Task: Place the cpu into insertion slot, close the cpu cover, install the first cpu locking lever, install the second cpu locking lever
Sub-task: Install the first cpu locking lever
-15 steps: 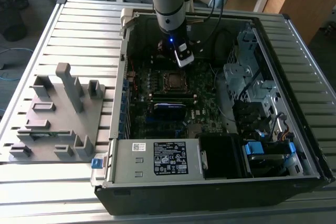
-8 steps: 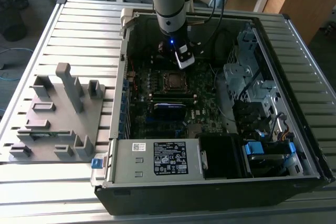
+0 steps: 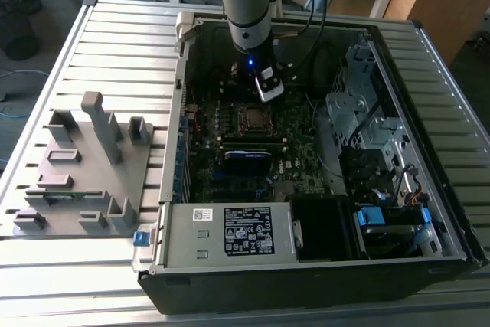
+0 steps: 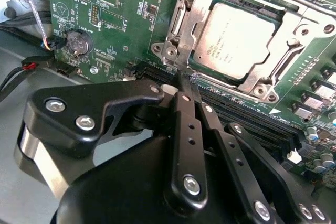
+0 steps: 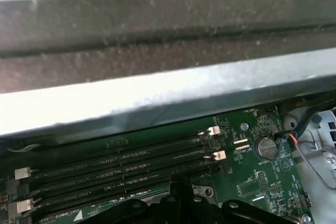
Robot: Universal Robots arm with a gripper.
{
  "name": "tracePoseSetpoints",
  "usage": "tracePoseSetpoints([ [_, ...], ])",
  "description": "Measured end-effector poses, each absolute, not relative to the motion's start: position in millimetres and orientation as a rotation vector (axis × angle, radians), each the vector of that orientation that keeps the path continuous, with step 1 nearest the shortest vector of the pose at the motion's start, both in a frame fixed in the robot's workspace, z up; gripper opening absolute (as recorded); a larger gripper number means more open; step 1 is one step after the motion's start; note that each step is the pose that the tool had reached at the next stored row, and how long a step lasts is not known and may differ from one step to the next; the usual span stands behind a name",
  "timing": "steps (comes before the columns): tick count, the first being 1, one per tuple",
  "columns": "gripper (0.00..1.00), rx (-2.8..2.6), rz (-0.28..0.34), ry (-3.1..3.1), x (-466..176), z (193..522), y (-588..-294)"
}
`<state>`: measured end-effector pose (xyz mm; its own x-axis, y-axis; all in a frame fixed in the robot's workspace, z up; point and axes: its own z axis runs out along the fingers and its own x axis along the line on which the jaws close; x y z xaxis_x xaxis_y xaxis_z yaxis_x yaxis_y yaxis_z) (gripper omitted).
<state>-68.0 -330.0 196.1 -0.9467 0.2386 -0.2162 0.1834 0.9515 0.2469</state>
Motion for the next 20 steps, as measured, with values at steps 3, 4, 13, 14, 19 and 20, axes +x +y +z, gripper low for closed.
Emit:
tracePoseSetpoints([
  [3,0.10,0.314,0.329,2.860,-68.0,195.2,-330.0],
  [4,0.10,0.314,0.328,2.860,-68.0,194.6,-330.0],
  [13,0.10,0.314,0.328,2.860,-67.5,189.7,-330.1],
  [14,0.10,0.314,0.328,2.860,-67.5,188.9,-330.1],
  [19,0.10,0.314,0.329,2.860,-67.4,188.2,-329.7],
  [20,0.10,0.314,0.329,2.860,-67.5,188.2,-329.7],
])
